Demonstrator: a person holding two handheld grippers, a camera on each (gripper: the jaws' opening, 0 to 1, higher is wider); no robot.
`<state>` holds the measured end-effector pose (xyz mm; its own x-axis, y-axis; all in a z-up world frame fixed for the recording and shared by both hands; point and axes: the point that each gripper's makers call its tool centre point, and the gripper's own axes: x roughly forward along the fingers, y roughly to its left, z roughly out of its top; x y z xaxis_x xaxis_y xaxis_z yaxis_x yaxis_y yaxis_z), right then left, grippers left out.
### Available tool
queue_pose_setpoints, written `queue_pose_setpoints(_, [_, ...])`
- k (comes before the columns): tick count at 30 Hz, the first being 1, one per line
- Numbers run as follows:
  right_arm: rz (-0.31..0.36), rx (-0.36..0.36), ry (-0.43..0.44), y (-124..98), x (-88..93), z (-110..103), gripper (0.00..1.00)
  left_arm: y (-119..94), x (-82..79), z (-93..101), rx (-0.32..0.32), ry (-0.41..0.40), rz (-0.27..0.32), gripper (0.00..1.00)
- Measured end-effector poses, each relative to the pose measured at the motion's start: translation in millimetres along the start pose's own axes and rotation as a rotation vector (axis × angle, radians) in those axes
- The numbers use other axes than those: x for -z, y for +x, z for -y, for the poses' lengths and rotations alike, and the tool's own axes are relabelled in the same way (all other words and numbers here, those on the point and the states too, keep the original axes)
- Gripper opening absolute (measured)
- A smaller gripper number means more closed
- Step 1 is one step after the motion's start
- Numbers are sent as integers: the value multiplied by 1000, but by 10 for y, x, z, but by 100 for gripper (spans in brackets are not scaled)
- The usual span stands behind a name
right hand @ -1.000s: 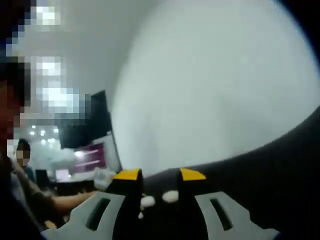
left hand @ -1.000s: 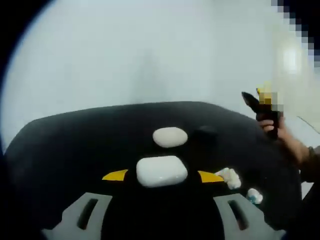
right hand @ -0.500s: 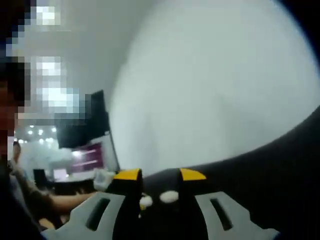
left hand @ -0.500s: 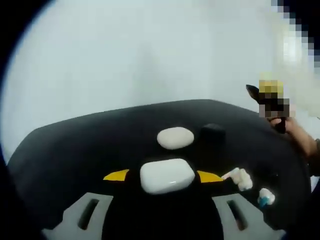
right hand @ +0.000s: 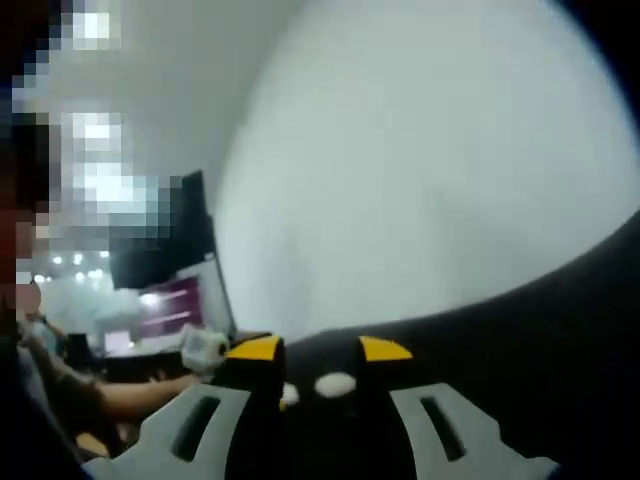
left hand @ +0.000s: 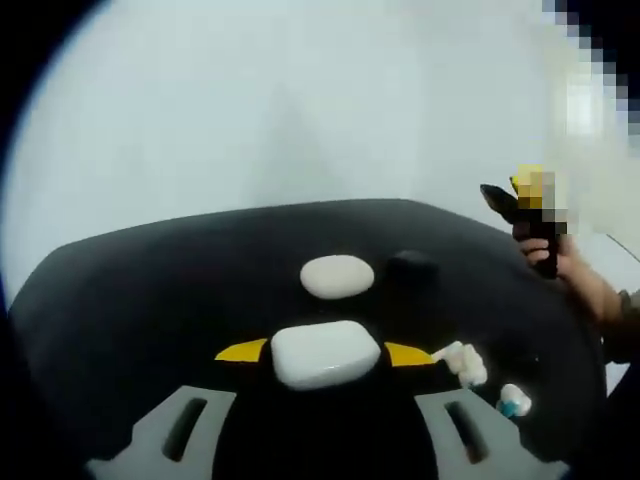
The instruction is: Pick up three earphones and place each one into its charging case using tactile feedback, ensure that each earphone is properly inserted and securely positioned inside the case.
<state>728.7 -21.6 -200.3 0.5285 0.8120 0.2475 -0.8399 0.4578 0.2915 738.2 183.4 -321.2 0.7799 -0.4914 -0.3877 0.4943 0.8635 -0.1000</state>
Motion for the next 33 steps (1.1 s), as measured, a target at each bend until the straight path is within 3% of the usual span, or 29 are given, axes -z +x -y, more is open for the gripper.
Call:
queue_pose_setpoints(4, [2, -5, 2, 1, -2, -12, 30, -32, -67, 54, 21, 3, 19, 39])
queue_pose_setpoints(11, [7, 0, -3, -14, -29, 0, 30, -177, -315, 116, 67, -43, 127, 39])
queue_pose_setpoints(16, [17, 5, 4, -26, -49, 15, 30, -410, -550, 490, 181, 26, 222, 39])
queue_pose_setpoints(19, [12, 8, 1, -25, -32, 20, 30, -491, -614, 729, 258, 53, 248, 40])
queue_pose_setpoints(25, [8, 17, 8, -24, -23, 64, 30, -482, -534, 953, 329, 110, 227, 40])
queue_pose_setpoints(30, [28, 23, 10, -51, -77, 79, 30, -470, -387, 1283, 479, 170, 175, 39])
queue_pose_setpoints(33, [32, 31, 16, -58, -86, 101, 30, -484, -240, 1519, 557, 261, 132, 40])
